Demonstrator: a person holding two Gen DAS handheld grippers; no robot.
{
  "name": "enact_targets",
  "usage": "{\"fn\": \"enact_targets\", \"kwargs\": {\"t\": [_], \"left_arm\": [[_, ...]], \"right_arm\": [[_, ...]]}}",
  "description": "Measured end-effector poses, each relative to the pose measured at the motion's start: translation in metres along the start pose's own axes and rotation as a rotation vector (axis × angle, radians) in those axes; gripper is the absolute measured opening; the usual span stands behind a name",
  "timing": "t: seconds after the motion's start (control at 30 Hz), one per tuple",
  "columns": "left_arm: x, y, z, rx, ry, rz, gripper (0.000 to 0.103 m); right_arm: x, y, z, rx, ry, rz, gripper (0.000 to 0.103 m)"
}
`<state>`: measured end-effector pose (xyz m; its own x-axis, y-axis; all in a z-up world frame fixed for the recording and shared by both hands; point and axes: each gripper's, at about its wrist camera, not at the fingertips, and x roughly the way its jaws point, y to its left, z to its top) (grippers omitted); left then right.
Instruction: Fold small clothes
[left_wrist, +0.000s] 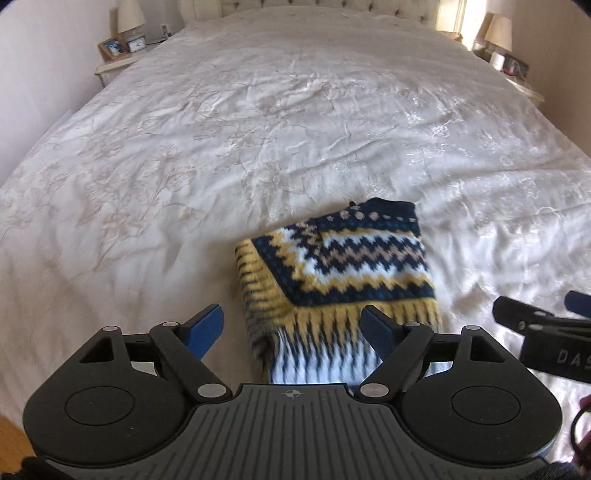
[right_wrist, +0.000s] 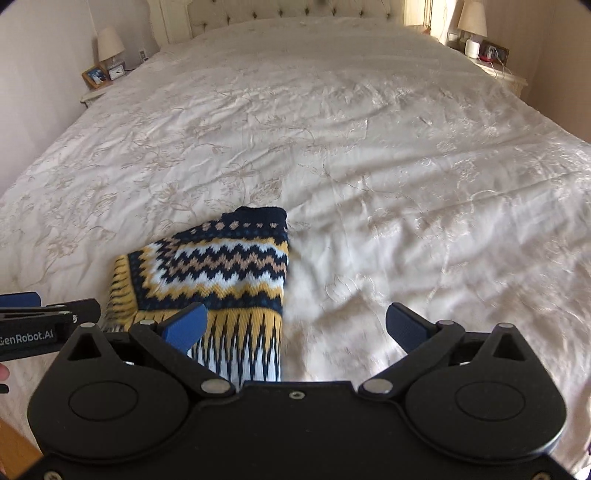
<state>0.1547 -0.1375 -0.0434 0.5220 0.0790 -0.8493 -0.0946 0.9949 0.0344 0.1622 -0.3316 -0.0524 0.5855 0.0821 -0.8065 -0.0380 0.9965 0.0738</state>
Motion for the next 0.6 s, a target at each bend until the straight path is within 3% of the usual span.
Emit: {"fn": "enact_targets", "kwargs": {"t": [0.27,0.6], "left_arm": [[-0.042,-0.017,-0.034,-0.021,-0.020,0.009,0.081],[-0.065,-0.023,-0.059,-0.053,-0.039,0.016,0.081]], "right_arm": [[-0.048,-0.011,-0.027,0.010,-0.034,0.026,0.102],[-0.075,-0.012,-0.044,-0.035,-0.093,0.031,0.102]]}}
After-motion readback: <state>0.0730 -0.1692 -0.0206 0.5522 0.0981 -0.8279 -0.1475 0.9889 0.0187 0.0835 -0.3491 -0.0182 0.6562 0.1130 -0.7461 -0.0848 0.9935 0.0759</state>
